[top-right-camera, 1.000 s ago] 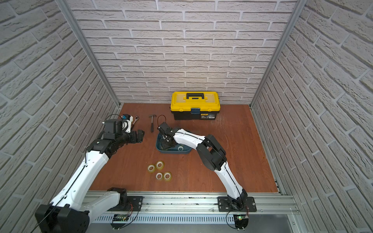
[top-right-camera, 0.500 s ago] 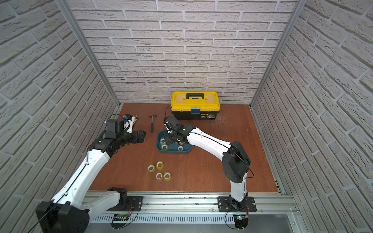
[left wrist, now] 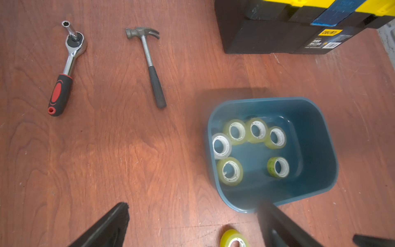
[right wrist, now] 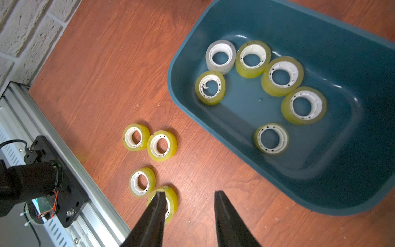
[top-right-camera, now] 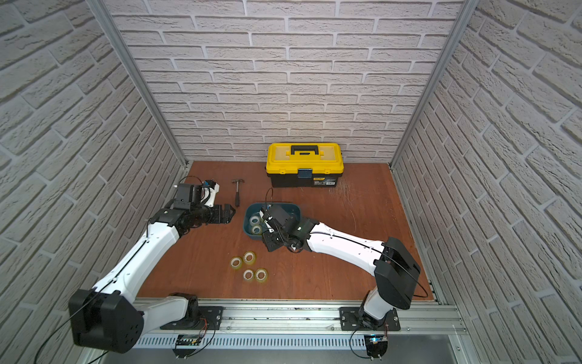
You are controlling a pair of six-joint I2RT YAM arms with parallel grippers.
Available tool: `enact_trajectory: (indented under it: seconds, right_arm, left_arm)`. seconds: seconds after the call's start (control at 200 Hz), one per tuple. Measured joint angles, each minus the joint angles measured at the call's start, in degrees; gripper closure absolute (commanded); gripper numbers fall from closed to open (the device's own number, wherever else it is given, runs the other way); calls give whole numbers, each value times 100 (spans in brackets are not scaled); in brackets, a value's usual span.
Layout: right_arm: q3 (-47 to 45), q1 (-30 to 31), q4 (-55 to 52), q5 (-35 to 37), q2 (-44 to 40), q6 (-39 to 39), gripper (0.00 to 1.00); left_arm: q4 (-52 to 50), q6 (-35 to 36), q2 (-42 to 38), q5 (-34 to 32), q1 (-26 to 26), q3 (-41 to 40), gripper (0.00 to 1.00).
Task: Put the transparent tape into the storage box
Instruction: Pick up the tape at the center of the board.
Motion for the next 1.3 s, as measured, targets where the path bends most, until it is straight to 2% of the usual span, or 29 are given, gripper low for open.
enact_trajectory:
  seconds: [0.185,0.41,0.875,1.3]
  right_arm:
    - [-557,284,208,-2,-81,208,58]
    - [-953,614,289,-2,-20,426,58]
    - [-647,1034,400,-101,1029,549,60]
    - [-125,1121,-35,234,1574,549,63]
  left_arm:
    - [0,-118,52,197,249,4,2]
    - [-9,-138,111,203,308,4,2]
    - [-31,-133,-68,-103,269,4,2]
    - [-35,-127,-83,-144,214,4,2]
